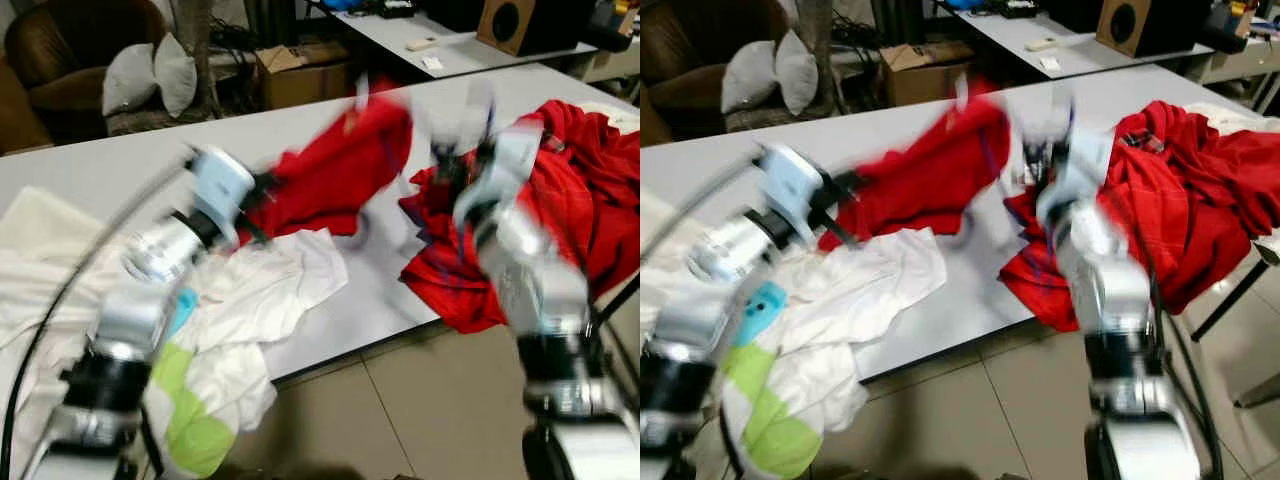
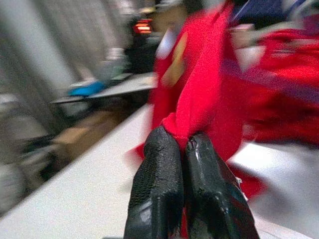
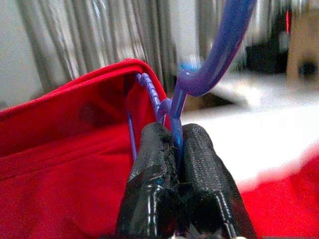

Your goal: Hang hanger

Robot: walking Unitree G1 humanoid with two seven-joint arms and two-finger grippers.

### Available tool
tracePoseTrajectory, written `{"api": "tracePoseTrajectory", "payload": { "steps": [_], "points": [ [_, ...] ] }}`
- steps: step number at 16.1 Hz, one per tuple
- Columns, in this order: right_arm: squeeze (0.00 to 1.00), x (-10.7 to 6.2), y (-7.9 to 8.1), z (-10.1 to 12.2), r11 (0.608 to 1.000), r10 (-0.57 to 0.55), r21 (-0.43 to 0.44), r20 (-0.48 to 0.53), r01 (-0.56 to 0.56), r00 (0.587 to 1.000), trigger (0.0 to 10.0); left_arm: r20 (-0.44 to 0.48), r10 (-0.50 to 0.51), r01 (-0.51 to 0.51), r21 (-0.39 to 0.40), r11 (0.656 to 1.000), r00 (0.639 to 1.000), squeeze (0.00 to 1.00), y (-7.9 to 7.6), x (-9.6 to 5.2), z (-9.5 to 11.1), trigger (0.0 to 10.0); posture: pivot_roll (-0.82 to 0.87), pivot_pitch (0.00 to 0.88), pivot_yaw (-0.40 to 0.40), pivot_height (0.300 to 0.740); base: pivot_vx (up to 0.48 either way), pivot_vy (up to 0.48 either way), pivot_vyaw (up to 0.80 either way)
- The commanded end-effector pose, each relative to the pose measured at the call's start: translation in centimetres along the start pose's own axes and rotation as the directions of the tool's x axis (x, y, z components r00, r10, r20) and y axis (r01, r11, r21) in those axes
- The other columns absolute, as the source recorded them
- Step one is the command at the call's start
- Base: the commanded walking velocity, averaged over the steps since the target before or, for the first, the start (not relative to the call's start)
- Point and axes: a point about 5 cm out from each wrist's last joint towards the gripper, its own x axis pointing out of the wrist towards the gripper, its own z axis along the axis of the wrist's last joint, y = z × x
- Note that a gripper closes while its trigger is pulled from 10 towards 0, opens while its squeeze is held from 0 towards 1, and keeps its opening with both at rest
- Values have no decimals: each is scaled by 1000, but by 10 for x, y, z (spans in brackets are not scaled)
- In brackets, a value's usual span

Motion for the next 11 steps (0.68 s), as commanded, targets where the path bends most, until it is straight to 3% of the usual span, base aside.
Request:
{"api": "tracePoseTrajectory", "payload": {
  "steps": [1,2,5,7,9,10,11],
  "points": [
    [0,1,-1,17,999,23,-47,76,-20,997,10000,-5,152,-152,8,988,988,0,25,-4,2,0,-66,0,54,740,0,0,0],
    [0,3,2,18,998,44,-56,77,-40,996,10000,-9,237,-237,-7,971,971,0,38,-7,2,0,-66,0,54,740,0,0,0],
    [0,4,1,13,999,24,-38,76,-21,997,10000,-22,290,-291,-22,957,957,0,48,-10,0,0,-58,0,46,740,0,0,0],
    [0,3,0,8,1000,14,-24,68,-12,998,10000,-18,281,-281,-25,959,960,0,46,-9,-1,0,-59,0,47,740,0,0,0],
    [0,-2,-2,-3,998,-25,62,22,24,999,10000,-2,242,-242,-32,970,970,0,36,-5,0,0,-62,0,49,740,0,0,0],
    [0,-4,-1,-9,995,-8,102,-11,9,1000,10000,6,226,-226,-30,974,974,0,35,-4,1,0,-62,0,50,740,0,0,0],
    [0,-10,1,-23,985,44,169,-104,-26,994,10000,21,190,-190,-35,981,981,0,32,-1,5,0,-62,0,48,740,0,0,0]
  ]
}}
